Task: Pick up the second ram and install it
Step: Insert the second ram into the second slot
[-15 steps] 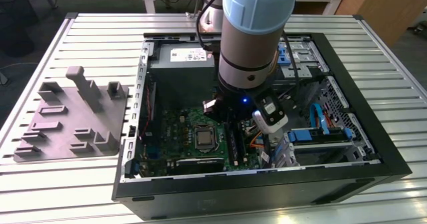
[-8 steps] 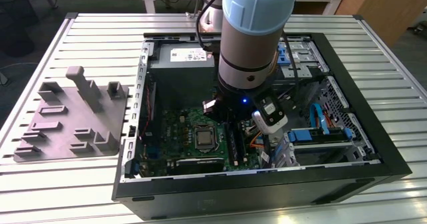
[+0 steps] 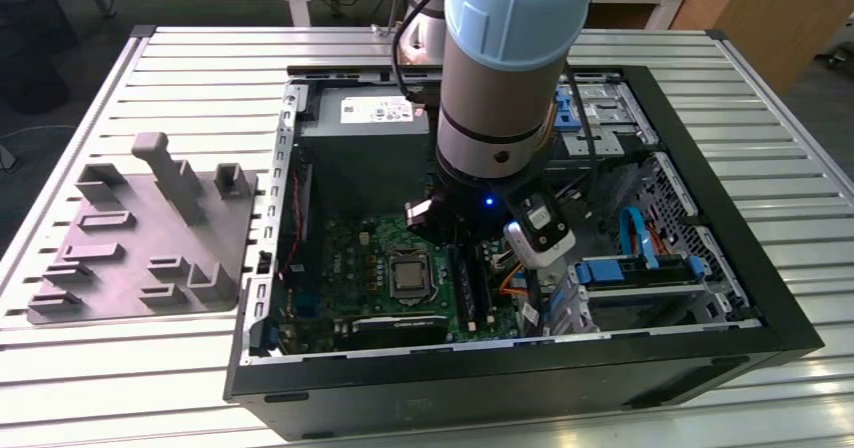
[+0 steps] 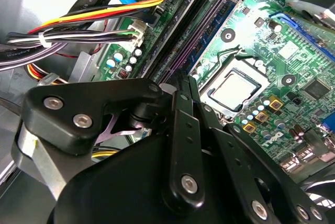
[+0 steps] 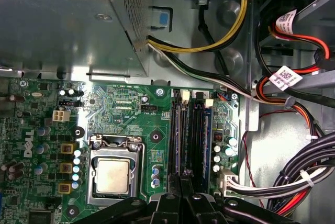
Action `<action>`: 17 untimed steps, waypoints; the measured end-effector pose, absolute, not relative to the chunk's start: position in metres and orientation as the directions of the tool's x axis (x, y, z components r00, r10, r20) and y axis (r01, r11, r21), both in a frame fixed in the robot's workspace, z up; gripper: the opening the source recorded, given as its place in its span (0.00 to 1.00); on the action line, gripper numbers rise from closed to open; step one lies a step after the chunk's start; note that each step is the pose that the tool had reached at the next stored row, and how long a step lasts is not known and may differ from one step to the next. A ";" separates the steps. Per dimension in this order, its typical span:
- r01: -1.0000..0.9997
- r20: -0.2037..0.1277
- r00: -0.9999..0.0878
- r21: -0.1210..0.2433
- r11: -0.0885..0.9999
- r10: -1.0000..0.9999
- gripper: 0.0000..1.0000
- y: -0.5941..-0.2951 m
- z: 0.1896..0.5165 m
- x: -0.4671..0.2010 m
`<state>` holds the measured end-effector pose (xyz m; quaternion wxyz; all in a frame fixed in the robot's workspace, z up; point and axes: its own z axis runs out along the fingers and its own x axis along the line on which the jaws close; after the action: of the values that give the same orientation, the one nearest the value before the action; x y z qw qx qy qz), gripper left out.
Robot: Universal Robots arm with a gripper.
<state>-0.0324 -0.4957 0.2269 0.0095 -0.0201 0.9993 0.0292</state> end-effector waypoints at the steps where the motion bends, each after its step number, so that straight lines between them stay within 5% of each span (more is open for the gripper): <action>1: -0.041 -0.020 -0.999 0.058 0.997 -0.040 0.11 -0.496 0.227 -0.032; 17: 0.003 -0.020 -1.000 0.057 0.998 0.004 0.11 -0.496 0.227 -0.032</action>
<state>-0.0317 -0.4957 0.2274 0.0101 0.0017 0.9995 0.0287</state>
